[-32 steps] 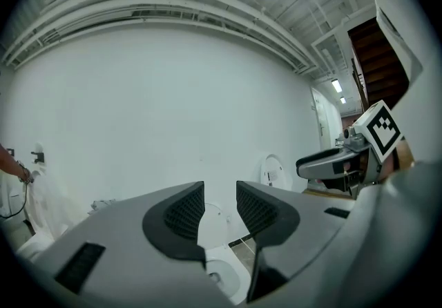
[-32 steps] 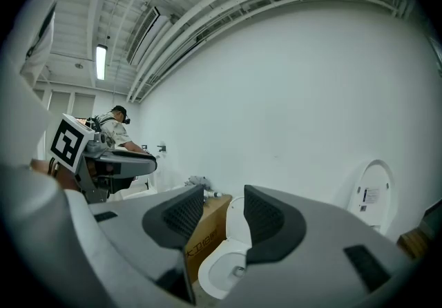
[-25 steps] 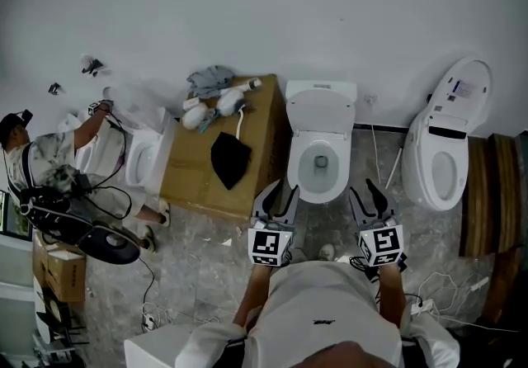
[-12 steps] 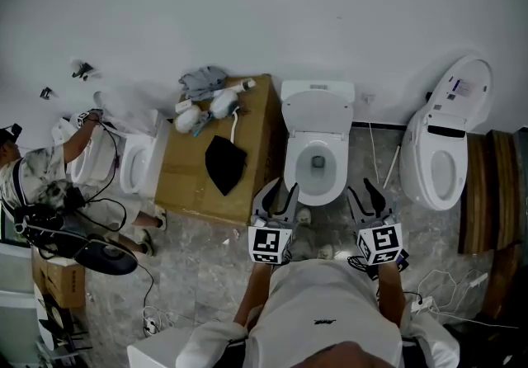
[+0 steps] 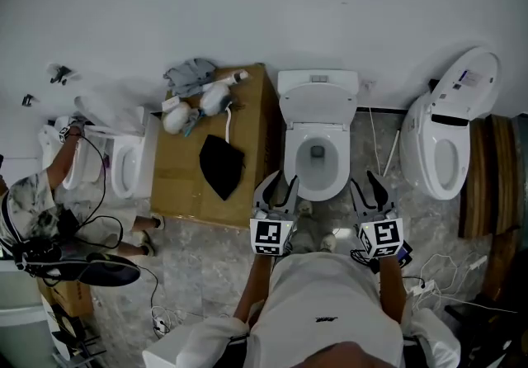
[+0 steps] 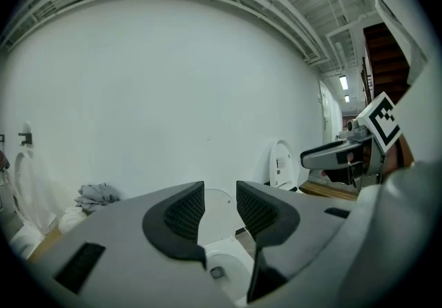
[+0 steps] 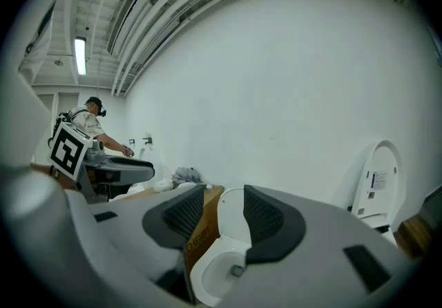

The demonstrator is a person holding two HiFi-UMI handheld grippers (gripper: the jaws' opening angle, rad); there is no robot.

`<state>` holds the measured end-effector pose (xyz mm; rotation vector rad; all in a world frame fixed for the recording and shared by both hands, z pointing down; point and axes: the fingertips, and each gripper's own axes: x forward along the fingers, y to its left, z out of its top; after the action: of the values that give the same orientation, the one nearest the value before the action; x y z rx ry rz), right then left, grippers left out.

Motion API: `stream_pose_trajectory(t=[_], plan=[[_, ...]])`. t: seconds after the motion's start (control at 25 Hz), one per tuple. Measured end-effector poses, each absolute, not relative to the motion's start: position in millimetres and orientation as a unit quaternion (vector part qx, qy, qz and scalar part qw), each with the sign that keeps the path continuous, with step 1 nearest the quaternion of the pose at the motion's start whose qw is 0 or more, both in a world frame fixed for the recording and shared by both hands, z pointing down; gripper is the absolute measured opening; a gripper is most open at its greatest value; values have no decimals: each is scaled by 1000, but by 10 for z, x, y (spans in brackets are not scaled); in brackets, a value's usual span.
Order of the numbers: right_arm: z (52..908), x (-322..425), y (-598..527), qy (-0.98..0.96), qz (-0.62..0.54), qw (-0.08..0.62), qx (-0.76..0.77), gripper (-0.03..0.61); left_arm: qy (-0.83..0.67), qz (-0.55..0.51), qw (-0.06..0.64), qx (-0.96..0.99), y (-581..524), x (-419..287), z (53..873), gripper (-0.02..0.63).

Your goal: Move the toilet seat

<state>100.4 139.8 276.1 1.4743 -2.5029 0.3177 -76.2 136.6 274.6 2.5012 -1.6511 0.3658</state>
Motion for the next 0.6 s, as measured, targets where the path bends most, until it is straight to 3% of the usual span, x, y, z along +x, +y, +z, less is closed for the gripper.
stream_pose_trajectory(t=[0.6], plan=[[3668, 760, 697, -805, 160, 181, 542, 196, -501, 158, 135, 840, 523, -1155, 3702, 161]])
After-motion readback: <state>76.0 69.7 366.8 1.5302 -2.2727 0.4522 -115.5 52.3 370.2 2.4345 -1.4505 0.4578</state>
